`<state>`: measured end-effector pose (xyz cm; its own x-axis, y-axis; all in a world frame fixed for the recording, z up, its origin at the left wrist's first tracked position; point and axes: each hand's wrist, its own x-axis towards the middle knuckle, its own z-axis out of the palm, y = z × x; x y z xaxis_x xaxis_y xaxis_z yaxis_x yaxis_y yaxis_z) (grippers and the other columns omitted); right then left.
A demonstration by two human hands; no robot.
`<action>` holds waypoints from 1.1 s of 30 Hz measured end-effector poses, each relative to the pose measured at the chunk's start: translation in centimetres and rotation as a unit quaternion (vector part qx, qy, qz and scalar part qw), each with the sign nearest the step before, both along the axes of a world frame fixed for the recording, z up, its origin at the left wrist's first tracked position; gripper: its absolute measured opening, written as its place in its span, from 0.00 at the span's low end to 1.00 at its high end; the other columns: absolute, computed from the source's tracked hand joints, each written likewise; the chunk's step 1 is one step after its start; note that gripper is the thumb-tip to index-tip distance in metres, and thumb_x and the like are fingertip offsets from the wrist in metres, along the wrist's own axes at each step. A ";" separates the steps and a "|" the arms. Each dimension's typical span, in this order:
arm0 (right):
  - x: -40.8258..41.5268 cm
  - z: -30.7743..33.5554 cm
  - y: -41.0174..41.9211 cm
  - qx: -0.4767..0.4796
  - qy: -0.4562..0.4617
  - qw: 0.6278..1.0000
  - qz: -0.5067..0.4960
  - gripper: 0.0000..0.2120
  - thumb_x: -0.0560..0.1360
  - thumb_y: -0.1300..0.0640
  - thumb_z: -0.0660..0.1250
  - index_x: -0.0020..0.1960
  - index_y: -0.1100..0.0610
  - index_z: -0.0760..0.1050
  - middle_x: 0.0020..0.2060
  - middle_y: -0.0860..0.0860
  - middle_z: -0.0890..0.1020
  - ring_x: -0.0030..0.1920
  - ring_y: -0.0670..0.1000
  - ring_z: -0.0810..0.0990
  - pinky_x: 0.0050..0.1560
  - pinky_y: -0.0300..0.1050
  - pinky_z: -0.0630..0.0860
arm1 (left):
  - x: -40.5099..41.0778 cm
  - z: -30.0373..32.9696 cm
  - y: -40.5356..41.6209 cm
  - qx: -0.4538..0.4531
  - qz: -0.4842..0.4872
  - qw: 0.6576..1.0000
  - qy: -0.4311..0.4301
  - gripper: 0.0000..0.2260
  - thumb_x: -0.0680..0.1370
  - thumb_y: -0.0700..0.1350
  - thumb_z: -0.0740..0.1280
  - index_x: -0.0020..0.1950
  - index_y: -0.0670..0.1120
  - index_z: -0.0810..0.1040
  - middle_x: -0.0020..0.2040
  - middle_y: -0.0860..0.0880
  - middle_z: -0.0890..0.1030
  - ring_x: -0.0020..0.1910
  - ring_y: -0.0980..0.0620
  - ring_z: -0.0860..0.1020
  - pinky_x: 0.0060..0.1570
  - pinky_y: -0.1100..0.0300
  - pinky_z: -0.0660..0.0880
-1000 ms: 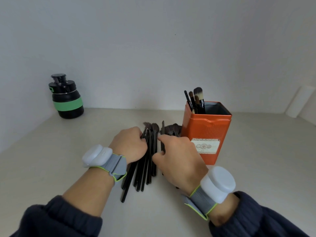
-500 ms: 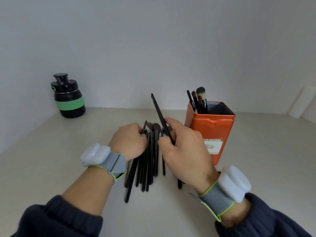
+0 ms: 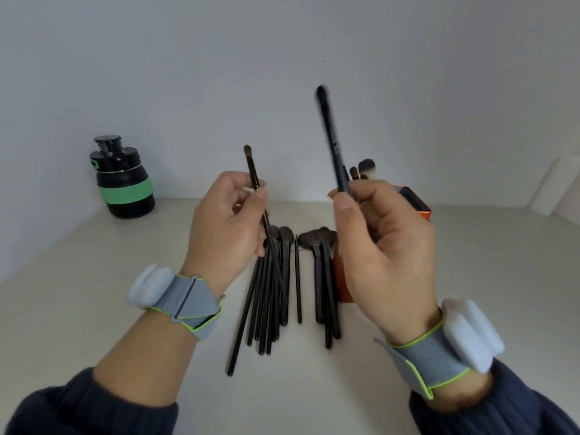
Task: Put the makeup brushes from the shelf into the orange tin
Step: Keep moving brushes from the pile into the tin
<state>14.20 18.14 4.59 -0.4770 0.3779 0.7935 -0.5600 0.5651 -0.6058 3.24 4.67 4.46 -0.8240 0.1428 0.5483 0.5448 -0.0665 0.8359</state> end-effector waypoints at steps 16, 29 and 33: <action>1.5 2.5 1.3 -0.047 0.206 0.976 -0.060 0.04 0.85 0.59 0.53 0.57 0.54 0.65 0.37 0.53 0.79 0.29 0.56 0.74 0.32 0.43 0.72 | 3.6 2.6 1.8 0.314 -0.118 0.942 -0.007 0.01 0.85 0.41 0.56 0.54 0.44 0.65 0.38 0.42 0.84 0.35 0.43 0.83 0.40 0.52 0.81; 0.3 1.6 1.9 0.008 0.042 0.984 -0.173 0.14 0.83 0.46 0.54 0.47 0.50 0.74 0.39 0.45 0.80 0.42 0.56 0.78 0.44 0.57 0.75 | 4.8 1.3 4.7 0.156 -0.065 0.982 0.089 0.06 0.82 0.45 0.56 0.49 0.51 0.71 0.46 0.45 0.85 0.46 0.44 0.84 0.40 0.54 0.82; 0.1 1.3 2.2 0.060 0.033 0.978 -0.196 0.15 0.84 0.52 0.57 0.47 0.58 0.78 0.39 0.50 0.81 0.41 0.56 0.79 0.44 0.56 0.75 | 4.8 0.9 5.6 0.112 -0.052 0.987 0.099 0.10 0.83 0.49 0.54 0.49 0.49 0.74 0.47 0.49 0.84 0.46 0.48 0.84 0.43 0.50 0.83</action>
<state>14.35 20.35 5.85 -0.2608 0.4234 0.8676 -0.3212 0.8094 -0.4916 8.04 10.24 5.32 -0.6843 0.0785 0.7249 0.6768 -0.3014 0.6716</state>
